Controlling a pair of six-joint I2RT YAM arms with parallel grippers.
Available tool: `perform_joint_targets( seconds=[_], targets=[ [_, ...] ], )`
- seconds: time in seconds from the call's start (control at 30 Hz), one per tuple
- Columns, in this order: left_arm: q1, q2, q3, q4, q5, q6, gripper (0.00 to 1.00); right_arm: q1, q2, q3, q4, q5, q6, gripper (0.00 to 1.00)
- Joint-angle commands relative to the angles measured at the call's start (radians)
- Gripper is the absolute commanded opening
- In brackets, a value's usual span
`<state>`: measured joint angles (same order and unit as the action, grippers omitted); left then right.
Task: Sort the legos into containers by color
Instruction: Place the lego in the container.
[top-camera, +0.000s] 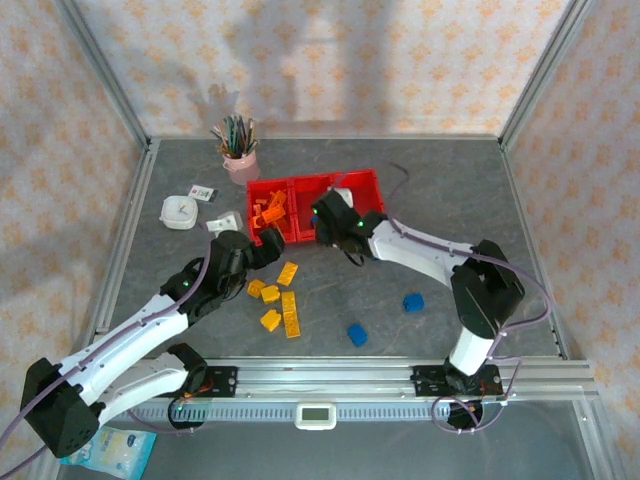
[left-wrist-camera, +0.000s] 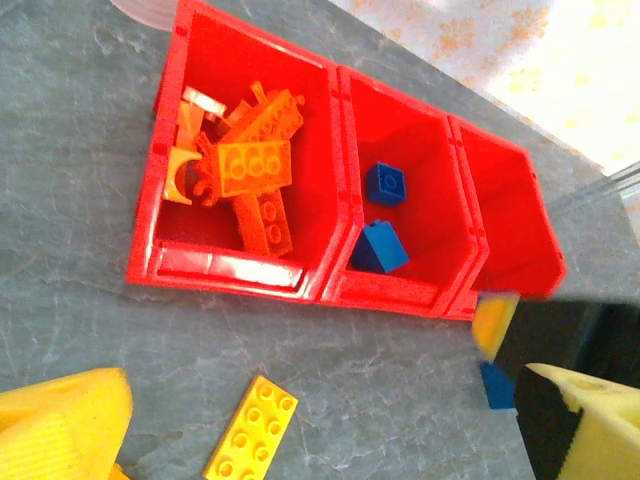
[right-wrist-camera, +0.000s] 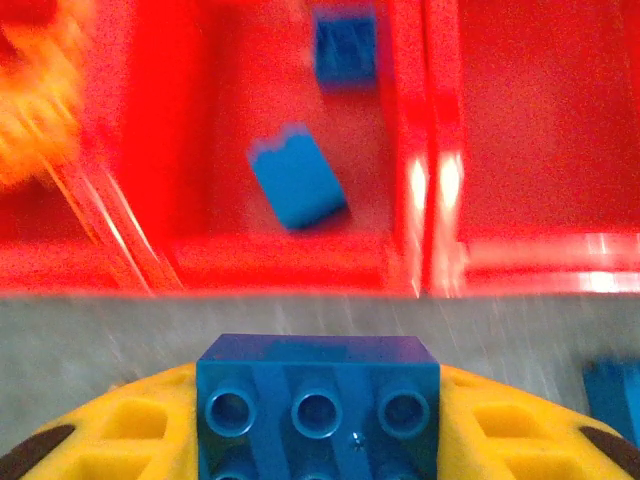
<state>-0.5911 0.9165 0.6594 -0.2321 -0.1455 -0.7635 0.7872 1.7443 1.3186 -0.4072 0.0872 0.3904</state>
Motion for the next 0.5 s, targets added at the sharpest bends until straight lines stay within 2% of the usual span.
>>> perform_joint_targets(
  seconds=[0.0, 0.13, 0.3, 0.47],
  targets=[
    [0.026, -0.005, 0.054, -0.048, 0.010, 0.059, 0.99, -0.036, 0.093, 0.114, 0.004, 0.017, -0.079, 0.42],
    [0.043, 0.017, 0.081, -0.052, 0.017, 0.080, 0.99, -0.077, 0.249, 0.317, -0.027, 0.010, -0.112, 0.42],
    [0.059, 0.042, 0.084, -0.049, 0.018, 0.084, 0.99, -0.119, 0.389, 0.468, -0.022, -0.025, -0.121, 0.43],
    [0.062, 0.047, 0.084, -0.040, 0.031, 0.081, 0.99, -0.121, 0.434, 0.550, -0.035, -0.032, -0.136, 0.53]
  ],
)
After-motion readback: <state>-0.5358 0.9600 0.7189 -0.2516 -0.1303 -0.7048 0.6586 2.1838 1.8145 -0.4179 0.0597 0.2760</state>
